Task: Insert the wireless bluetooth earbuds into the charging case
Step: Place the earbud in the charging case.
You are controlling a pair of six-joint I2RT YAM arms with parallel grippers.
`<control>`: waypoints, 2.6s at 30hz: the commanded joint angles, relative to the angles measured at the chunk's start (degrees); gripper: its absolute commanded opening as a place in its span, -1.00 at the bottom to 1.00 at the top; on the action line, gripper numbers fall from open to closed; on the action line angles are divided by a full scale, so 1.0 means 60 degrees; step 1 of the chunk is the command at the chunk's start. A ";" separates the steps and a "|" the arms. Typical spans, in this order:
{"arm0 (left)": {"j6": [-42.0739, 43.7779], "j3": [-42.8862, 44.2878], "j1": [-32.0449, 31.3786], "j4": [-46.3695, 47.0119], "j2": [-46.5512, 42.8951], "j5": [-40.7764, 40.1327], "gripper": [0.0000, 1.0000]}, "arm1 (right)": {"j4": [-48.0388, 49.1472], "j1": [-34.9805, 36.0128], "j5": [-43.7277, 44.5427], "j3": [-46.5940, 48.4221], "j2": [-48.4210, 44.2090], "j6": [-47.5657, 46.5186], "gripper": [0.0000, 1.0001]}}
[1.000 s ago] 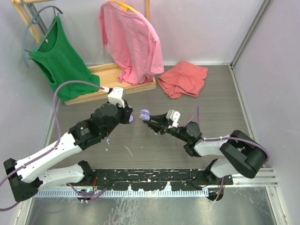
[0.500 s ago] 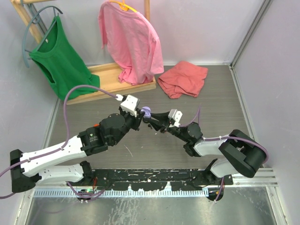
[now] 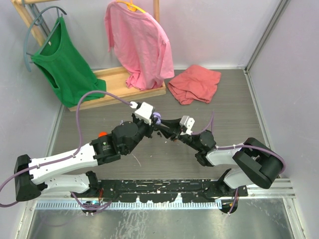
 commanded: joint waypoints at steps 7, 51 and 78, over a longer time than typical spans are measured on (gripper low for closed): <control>0.0304 0.0028 -0.0050 0.0636 0.0076 -0.0477 -0.95 | 0.1044 0.0052 0.0190 0.0091 -0.0150 0.0049 -0.99; 0.0453 -0.0078 -0.0538 0.0267 0.0218 -0.1226 -0.78 | 0.1344 0.0043 0.0590 -0.0063 -0.0299 -0.0105 -0.99; -0.2022 0.1225 -0.0553 -0.1931 -0.0432 -0.0523 0.31 | 0.1624 0.0046 0.0752 -0.0208 -0.0172 0.0023 -0.98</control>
